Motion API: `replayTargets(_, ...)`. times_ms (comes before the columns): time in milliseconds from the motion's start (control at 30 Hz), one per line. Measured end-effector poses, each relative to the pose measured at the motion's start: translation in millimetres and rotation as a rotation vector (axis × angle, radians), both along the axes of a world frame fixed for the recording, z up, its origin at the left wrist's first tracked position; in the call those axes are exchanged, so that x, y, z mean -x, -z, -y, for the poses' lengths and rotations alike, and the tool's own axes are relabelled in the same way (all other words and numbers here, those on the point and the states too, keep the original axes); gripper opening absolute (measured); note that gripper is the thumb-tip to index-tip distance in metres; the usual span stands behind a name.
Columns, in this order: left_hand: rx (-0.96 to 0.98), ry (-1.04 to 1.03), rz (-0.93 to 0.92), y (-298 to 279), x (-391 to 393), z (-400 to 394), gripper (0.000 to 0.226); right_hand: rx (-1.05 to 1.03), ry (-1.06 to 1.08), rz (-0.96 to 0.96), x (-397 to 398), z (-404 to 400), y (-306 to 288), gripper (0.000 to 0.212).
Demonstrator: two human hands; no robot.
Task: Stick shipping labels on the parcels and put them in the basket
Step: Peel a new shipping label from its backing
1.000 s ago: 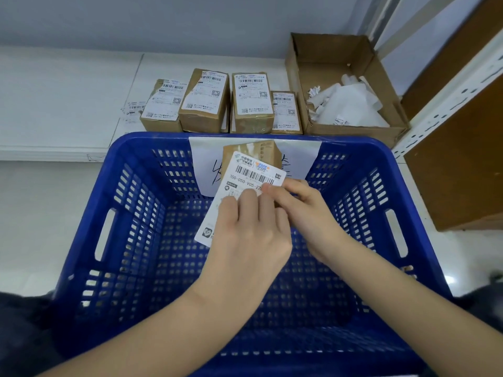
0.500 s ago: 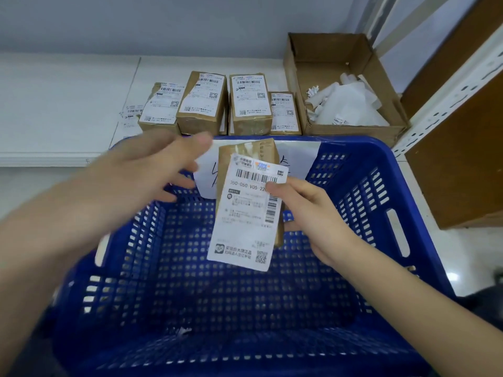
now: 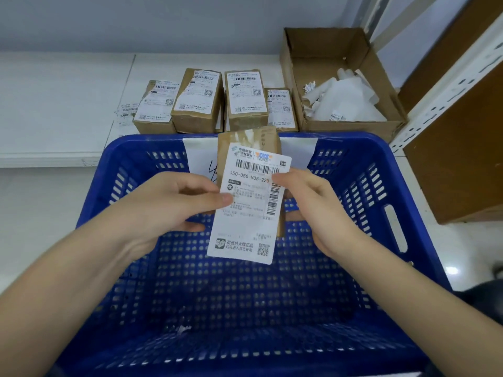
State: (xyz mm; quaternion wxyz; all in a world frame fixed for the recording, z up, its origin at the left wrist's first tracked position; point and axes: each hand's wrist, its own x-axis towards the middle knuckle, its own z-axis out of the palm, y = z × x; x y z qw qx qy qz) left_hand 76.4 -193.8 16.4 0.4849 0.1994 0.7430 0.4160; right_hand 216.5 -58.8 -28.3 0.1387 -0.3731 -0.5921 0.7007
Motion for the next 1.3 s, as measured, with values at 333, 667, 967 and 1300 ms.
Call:
replayTargets(333,-0.073,0.111,0.328,-5,17,4,0.033,-0.149,-0.05,-0.048,-4,-4,5,0.026)
replayTargets(667,-0.121,-0.075,0.213,0,30,10,0.05,-0.154,-0.09,-0.049,-3,-7,19,0.031)
replayTargets(967,-0.063,-0.149,0.226,16,18,1,0.033,-0.111,-0.135,-0.129,-5,-1,23,0.028)
replayTargets(1300,-0.044,-0.176,0.178,22,15,-2,0.018,-0.062,-0.268,-0.177,-4,-1,22,0.03)
